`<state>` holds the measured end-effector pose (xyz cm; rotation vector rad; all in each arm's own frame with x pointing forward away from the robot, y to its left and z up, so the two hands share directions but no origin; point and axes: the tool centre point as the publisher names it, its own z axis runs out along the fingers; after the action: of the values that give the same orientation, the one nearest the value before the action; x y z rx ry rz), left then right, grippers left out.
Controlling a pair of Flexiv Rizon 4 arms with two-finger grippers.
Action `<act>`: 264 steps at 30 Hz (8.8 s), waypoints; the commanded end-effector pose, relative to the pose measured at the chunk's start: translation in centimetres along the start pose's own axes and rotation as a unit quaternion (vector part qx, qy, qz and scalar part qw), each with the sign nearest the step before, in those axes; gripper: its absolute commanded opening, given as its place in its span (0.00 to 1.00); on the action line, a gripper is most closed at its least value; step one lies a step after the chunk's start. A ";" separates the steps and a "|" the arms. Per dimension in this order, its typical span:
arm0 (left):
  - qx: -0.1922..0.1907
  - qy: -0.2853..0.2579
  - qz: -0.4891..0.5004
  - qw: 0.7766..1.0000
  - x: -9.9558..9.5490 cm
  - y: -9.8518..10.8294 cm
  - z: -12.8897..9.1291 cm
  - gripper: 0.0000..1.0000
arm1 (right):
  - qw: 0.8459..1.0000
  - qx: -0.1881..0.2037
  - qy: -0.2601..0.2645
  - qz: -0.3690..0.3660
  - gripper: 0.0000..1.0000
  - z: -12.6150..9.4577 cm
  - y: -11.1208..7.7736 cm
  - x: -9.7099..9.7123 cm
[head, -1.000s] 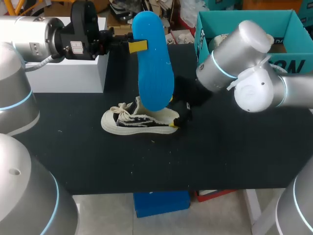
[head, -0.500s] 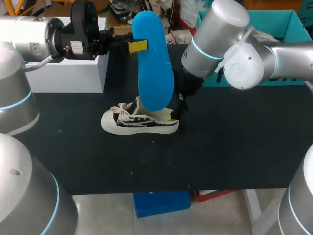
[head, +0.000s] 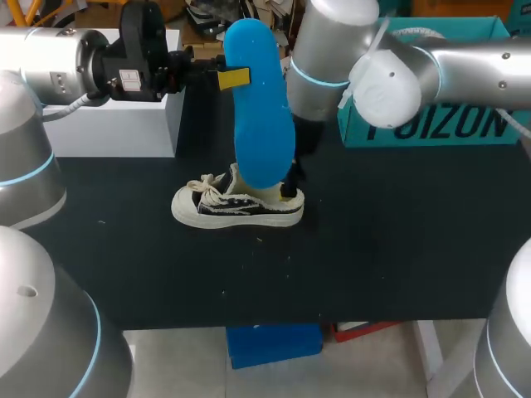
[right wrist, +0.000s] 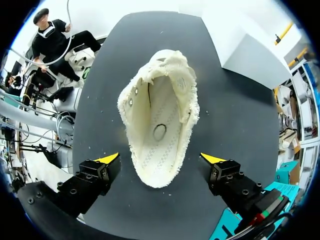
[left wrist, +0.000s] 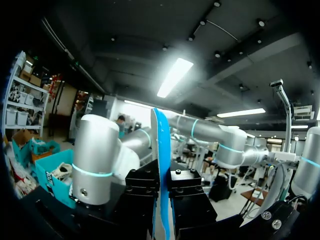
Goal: Take the shoe out of the shoebox, open the shoe tongue, remove and reinsert the insole, then place the shoe into the shoebox
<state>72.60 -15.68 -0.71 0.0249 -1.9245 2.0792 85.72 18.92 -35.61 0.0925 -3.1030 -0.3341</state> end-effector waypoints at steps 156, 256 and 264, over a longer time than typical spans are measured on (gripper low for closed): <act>0.000 -0.002 0.001 1.000 0.0 0.2 0.1 0.00 | 0.996 0.090 0.009 -0.008 1.00 1.4 2.1 -5.1; 0.000 -0.002 0.001 1.000 0.0 0.2 0.1 0.00 | 0.808 0.021 -0.099 0.581 0.00 -6.3 -0.4 -4.9; 0.000 -0.002 0.001 1.000 0.0 0.2 0.1 0.00 | 0.738 -0.015 -0.100 0.667 0.00 -5.4 -0.3 -3.4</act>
<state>72.59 -15.68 -0.73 0.0247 -1.9246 2.0795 89.94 17.96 -30.19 -1.5498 -2.7854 -0.1712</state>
